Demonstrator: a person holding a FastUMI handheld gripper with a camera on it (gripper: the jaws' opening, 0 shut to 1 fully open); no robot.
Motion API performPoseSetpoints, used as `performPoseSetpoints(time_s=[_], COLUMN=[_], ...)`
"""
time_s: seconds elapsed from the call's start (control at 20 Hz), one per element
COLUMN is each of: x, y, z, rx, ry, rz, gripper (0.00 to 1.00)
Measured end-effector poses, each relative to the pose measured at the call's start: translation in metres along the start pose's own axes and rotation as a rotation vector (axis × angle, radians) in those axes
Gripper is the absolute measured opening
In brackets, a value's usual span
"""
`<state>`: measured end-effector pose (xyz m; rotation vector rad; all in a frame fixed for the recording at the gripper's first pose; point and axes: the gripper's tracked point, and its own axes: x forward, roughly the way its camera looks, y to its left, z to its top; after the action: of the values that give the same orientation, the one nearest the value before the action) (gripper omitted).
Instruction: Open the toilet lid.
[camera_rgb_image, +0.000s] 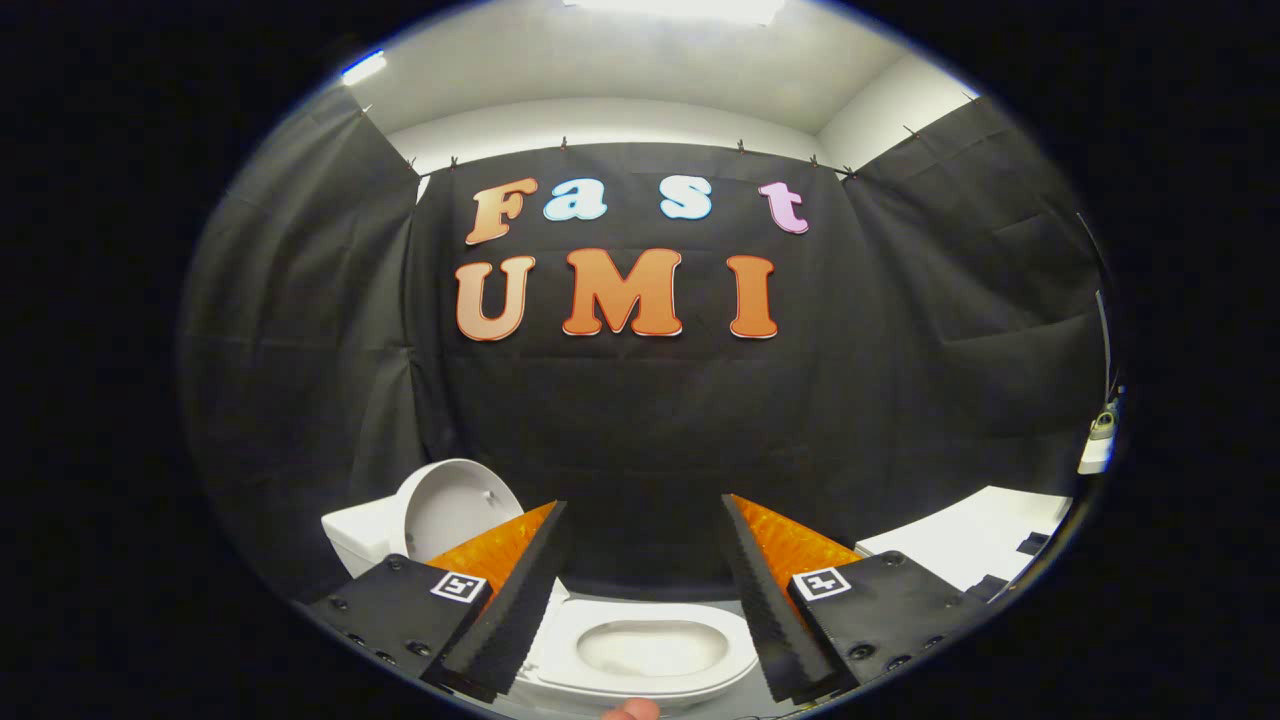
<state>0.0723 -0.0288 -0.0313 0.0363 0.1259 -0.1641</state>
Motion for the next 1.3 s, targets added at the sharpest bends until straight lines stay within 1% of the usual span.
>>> performPoseSetpoints(time_s=[0.15,0.25,0.4,0.6,0.9,1.1,1.3], x=[-0.011,-0.022,-0.042,-0.056,-0.060,-0.063,-0.066], y=[-0.008,-0.011,-0.013,-0.021,-0.022,-0.025,-0.025], z=[-0.009,-0.016,-0.018,-0.019,-0.023,-0.029,-0.027], rx=[-0.017,-0.002,0.017,0.018,0.036,0.011,0.024], ry=[0.011,0.020,-0.006,-0.020,-0.027,-0.015,-0.025], rz=[0.025,0.038,0.063,0.042,0.038,0.027,0.029], gripper=[0.96,0.96,0.95,0.96,0.96,0.96,0.96])
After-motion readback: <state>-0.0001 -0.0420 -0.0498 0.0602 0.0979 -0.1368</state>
